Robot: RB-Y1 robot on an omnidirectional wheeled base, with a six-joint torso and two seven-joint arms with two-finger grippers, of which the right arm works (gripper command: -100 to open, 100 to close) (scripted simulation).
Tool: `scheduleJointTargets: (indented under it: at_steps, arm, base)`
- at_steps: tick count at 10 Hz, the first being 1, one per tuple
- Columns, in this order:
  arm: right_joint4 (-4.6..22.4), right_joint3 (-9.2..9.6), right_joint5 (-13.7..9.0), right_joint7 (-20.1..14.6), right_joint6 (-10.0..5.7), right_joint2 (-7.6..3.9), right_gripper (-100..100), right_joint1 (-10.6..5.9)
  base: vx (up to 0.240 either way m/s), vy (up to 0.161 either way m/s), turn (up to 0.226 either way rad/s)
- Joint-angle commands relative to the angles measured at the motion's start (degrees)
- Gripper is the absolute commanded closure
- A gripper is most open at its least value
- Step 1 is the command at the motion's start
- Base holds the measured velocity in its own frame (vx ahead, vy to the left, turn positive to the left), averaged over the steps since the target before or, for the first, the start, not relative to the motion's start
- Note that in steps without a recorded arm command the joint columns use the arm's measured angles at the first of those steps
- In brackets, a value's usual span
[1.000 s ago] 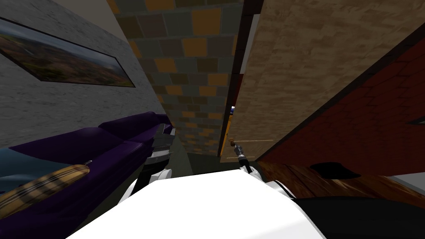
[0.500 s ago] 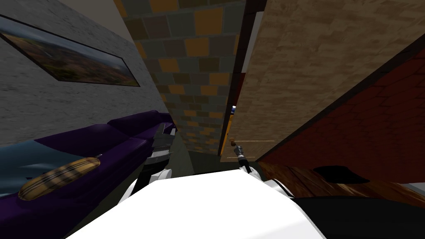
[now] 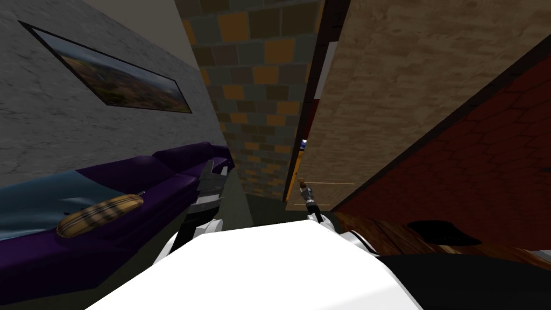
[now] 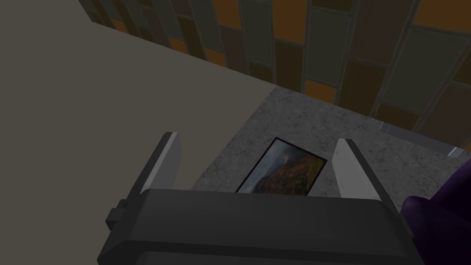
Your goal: Pull the door open
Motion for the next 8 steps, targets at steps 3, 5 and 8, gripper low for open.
scheduleJointTargets:
  at_steps: [3,5,8]
  arm:
    - [-0.66,0.35,-1.74,-5.31,0.63,0.86,-100,-0.29]
    - [-0.9,0.49,-2.45,-7.84,0.95,1.21,-100,-0.44]
    - [-1.42,0.78,-3.95,-12.31,1.62,1.95,-100,-0.76]
  base:
    - [-0.067,-0.015,0.03]
    - [-0.047,-0.028,0.03]
    - [-0.062,-0.026,0.044]
